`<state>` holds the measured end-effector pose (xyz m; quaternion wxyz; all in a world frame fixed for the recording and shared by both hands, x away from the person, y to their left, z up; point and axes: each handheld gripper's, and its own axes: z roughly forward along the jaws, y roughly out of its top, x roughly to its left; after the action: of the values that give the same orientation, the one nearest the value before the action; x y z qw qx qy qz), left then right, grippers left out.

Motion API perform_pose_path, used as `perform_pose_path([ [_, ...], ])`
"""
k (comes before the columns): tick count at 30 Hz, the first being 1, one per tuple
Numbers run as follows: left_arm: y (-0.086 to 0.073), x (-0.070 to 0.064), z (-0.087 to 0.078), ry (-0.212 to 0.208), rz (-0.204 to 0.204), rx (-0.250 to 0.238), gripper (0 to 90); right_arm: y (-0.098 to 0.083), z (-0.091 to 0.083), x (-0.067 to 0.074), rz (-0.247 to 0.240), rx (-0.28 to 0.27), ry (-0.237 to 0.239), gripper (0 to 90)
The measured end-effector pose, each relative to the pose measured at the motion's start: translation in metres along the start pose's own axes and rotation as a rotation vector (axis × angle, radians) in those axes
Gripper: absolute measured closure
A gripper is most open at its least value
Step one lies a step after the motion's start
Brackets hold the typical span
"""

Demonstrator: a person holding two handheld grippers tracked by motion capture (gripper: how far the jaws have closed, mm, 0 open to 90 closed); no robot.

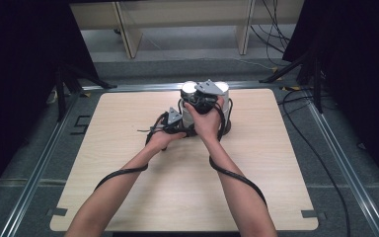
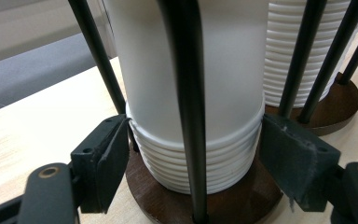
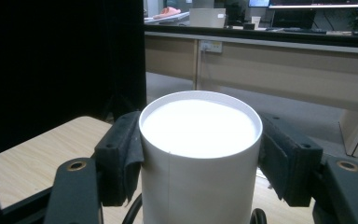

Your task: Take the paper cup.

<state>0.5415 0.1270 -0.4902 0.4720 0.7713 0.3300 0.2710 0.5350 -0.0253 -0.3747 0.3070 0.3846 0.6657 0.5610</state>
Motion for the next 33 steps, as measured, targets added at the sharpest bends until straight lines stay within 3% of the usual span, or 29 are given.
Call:
perform_pose_path([
  [2, 0.0, 0.0, 0.0, -0.003, 0.003, 0.001, 24.6, 0.001, -0.001, 0.0, -0.002, 0.002, -0.005, 35.0],
  [5, -0.001, -0.001, 0.003, -0.011, -0.026, -0.029, 24.5, 0.003, -0.002, 0.001, 0.011, -0.016, 0.0, 35.0],
  [9, -0.001, -0.001, 0.003, -0.008, -0.022, -0.031, 24.5, 0.007, -0.004, 0.0, -0.01, -0.025, -0.006, 35.1],
  [15, 0.0, -0.001, 0.003, -0.007, -0.022, -0.033, 24.5, 0.013, -0.005, 0.001, 0.006, -0.037, 0.002, 35.1],
  [16, 0.0, 0.001, 0.001, -0.004, 0.021, 0.002, 24.1, 0.016, -0.006, 0.001, -0.003, -0.05, -0.002, 35.1],
  [20, 0.001, 0.001, 0.001, 0.0, 0.018, -0.005, 22.7, 0.019, -0.01, 0.001, 0.008, -0.055, 0.003, 35.1],
  [24, 0.0, 0.002, -0.003, 0.003, 0.024, -0.001, 20.4, 0.024, -0.014, 0.001, -0.014, -0.07, 0.001, 35.0],
  [25, 0.0, 0.002, -0.004, 0.008, 0.032, 0.003, 19.0, 0.025, -0.015, 0.001, 0.007, -0.073, 0.012, 35.0],
  [33, -0.001, 0.005, -0.027, 0.025, 0.046, 0.003, 15.6, 0.029, -0.025, 0.0, 0.023, -0.094, 0.032, 35.0],
])
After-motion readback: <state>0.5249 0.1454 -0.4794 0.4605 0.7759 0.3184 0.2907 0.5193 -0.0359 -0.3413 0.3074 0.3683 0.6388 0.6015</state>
